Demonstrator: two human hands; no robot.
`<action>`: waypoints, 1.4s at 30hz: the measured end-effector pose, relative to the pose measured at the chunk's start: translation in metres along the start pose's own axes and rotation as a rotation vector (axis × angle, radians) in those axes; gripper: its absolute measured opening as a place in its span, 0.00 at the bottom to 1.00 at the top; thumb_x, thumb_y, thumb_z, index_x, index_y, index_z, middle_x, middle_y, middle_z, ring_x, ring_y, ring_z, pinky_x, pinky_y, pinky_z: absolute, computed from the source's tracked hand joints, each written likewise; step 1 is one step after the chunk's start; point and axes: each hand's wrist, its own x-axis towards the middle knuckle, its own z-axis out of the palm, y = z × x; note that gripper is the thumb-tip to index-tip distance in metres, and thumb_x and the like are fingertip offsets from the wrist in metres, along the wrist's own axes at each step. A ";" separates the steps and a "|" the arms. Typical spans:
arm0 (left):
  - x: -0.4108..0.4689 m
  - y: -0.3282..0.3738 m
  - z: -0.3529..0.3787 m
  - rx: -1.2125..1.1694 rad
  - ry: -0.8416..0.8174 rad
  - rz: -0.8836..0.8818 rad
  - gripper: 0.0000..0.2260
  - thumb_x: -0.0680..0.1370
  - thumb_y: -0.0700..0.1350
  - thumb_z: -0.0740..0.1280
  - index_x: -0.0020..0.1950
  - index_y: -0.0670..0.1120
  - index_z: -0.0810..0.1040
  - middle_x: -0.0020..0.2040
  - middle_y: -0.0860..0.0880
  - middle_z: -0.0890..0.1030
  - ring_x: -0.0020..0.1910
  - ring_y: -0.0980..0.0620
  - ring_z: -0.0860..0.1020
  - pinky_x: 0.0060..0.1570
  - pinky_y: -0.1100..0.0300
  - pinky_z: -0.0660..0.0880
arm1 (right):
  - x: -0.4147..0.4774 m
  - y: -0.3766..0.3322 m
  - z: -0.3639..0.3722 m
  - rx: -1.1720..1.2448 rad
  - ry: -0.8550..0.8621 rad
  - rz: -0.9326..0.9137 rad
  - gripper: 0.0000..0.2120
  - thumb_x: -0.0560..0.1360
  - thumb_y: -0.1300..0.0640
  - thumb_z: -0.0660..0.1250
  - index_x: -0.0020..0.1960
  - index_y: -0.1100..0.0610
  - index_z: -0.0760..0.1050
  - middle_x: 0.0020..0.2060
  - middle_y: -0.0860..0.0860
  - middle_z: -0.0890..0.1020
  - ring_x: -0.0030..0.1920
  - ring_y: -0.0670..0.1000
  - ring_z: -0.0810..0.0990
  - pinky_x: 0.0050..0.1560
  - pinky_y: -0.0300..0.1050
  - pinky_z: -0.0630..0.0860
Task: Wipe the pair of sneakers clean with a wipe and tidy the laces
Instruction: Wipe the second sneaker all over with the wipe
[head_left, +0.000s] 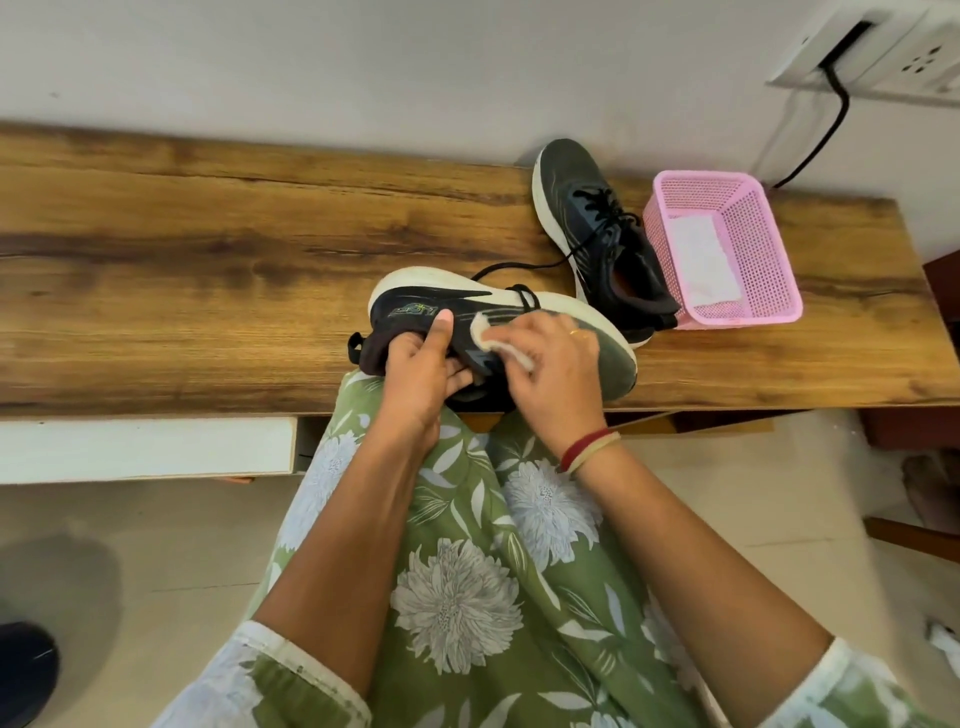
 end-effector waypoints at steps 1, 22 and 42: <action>0.000 0.000 0.000 -0.003 0.002 0.000 0.12 0.81 0.46 0.60 0.54 0.38 0.74 0.44 0.43 0.82 0.36 0.54 0.83 0.34 0.63 0.79 | 0.003 0.002 -0.001 0.005 0.024 0.051 0.11 0.72 0.59 0.64 0.48 0.48 0.82 0.43 0.48 0.79 0.47 0.52 0.73 0.47 0.49 0.63; -0.004 0.001 0.000 0.013 -0.032 0.027 0.11 0.82 0.44 0.59 0.47 0.38 0.76 0.41 0.43 0.82 0.34 0.54 0.83 0.32 0.63 0.79 | -0.012 0.021 -0.010 0.112 -0.122 -0.306 0.10 0.73 0.60 0.65 0.50 0.50 0.82 0.44 0.46 0.79 0.43 0.51 0.73 0.44 0.53 0.69; 0.001 -0.001 0.001 -0.047 0.027 -0.061 0.13 0.80 0.44 0.62 0.59 0.36 0.70 0.50 0.41 0.82 0.46 0.50 0.83 0.45 0.58 0.81 | -0.005 0.018 -0.022 0.667 0.054 0.279 0.12 0.74 0.68 0.65 0.45 0.52 0.80 0.45 0.50 0.81 0.45 0.46 0.78 0.46 0.37 0.76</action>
